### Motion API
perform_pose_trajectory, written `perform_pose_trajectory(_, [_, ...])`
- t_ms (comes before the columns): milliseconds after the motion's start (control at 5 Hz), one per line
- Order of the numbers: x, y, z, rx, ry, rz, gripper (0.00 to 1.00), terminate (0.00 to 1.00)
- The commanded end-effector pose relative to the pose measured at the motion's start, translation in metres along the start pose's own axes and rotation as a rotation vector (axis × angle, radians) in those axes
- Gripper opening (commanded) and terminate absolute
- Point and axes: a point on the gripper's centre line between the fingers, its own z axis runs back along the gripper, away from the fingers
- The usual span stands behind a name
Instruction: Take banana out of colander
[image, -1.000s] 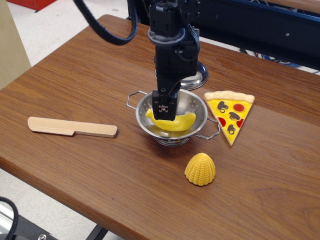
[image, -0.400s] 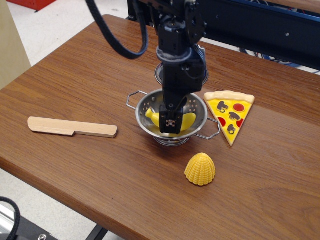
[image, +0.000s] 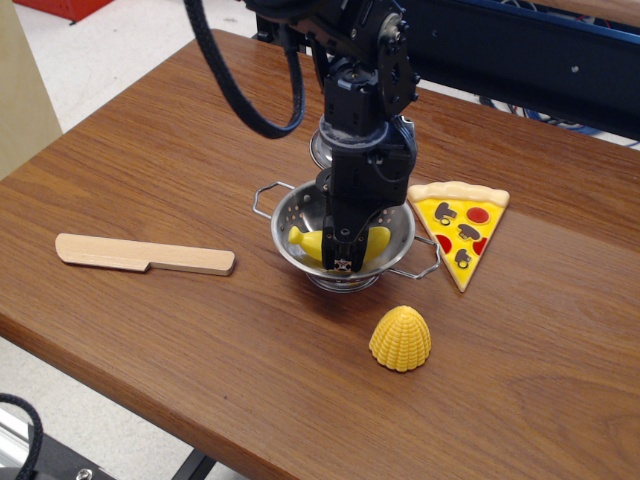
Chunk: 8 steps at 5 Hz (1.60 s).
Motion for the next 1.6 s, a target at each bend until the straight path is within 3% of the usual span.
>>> perform_pose_trajectory(0, [-0.006,0.024,0.022,-0.018,-0.024,0.025,0.0,0.0])
perform_pose_trajectory(400, [-0.012,0.047,0.086,-0.027,-0.128,0.177,0.0,0.0])
perform_pose_trajectory(600, [-0.026,0.065,0.093,0.016,-0.135,0.293,0.0,0.0])
perform_pose_trajectory(1000, [-0.075,0.106,0.083,0.031,-0.102,0.472,0.0,0.0])
perform_pose_trajectory(1400, [-0.093,0.126,0.037,0.065,-0.041,0.555,0.0,0.0])
